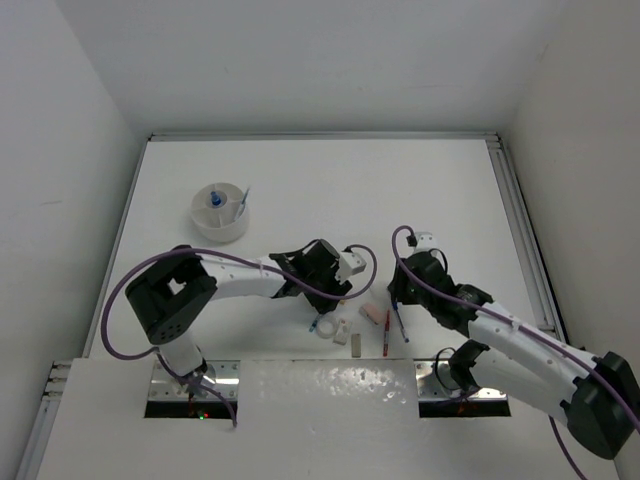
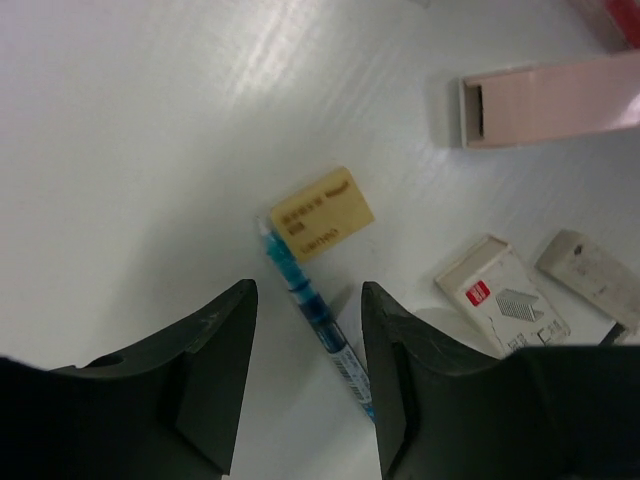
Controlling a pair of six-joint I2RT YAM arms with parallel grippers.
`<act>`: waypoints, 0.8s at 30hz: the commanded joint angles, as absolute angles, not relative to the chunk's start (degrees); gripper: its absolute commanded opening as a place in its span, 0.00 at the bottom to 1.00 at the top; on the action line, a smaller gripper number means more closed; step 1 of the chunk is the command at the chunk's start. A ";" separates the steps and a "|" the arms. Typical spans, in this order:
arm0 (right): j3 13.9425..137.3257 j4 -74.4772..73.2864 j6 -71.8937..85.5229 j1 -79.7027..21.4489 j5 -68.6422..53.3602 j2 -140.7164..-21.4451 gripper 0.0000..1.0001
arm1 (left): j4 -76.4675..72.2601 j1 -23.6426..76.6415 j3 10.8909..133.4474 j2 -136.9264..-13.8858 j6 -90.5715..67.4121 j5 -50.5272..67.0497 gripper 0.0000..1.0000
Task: Sort the stationery into containers
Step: Pick up the pen from the center of the board.
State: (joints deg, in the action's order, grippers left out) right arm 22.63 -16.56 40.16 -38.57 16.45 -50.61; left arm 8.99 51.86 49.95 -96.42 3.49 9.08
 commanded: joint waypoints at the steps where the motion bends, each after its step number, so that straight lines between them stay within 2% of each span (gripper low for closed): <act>1: 21.97 -15.38 40.52 -39.02 18.19 -50.10 0.35 | 12.47 53.44 50.80 -96.50 6.24 7.83 0.43; 10: 23.38 -13.62 38.85 -39.11 17.67 -52.03 0.35 | 17.40 54.31 52.21 -100.54 4.48 3.34 0.44; 14: 24.43 -13.80 36.66 -39.11 16.62 -53.69 0.35 | 18.10 53.97 52.38 -102.91 4.57 1.67 0.36; 19: 26.37 -14.51 34.89 -39.11 15.12 -56.07 0.38 | 21.35 51.86 52.12 -103.10 4.30 6.14 0.27; 24: 26.54 -12.57 34.63 -39.02 15.21 -56.51 0.39 | 21.79 51.95 52.20 -102.83 4.48 6.06 0.23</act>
State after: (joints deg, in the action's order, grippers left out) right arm 24.14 -15.03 35.77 -38.79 15.77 -56.12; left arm 14.39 52.38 54.13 -100.07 4.82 4.89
